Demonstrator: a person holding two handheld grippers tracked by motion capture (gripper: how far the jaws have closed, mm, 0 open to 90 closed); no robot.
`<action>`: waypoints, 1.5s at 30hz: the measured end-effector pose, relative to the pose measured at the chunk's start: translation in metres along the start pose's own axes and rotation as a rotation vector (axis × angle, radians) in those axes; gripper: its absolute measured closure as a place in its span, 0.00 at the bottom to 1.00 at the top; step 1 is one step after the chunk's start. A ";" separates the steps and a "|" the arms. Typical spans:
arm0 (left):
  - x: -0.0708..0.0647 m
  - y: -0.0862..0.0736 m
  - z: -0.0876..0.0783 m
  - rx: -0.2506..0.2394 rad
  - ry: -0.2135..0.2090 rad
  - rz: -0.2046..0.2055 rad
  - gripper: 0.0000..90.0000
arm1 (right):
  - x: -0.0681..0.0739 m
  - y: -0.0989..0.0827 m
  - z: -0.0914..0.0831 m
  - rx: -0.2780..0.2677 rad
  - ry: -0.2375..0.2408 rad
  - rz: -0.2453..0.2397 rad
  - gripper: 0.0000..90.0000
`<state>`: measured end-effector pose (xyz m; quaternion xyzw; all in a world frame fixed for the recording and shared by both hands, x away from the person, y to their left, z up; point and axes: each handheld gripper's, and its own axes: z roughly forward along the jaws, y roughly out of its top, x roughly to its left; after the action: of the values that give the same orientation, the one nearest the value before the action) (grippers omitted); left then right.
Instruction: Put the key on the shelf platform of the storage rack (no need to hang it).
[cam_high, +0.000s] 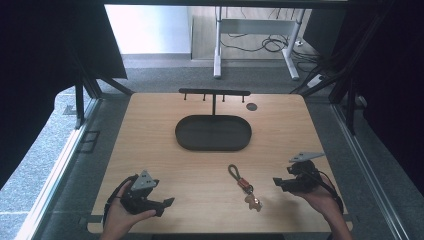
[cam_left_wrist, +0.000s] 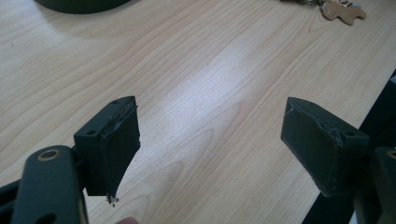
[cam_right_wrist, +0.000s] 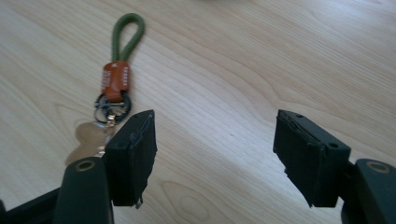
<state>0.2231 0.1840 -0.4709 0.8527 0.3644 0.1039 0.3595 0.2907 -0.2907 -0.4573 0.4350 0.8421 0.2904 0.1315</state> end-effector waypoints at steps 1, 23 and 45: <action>0.000 0.000 0.001 0.001 0.000 -0.001 0.22 | 0.002 0.002 0.000 0.007 0.008 -0.007 0.34; -0.009 -0.004 0.002 0.022 0.014 0.018 0.22 | 0.040 0.035 0.009 0.084 0.064 -0.135 0.39; -0.002 -0.003 0.000 0.017 0.022 0.006 0.22 | 0.062 0.040 0.043 0.184 0.101 -0.179 0.45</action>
<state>0.2194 0.1840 -0.4732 0.8558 0.3665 0.1110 0.3478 0.3010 -0.2062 -0.4648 0.3529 0.9063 0.2204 0.0738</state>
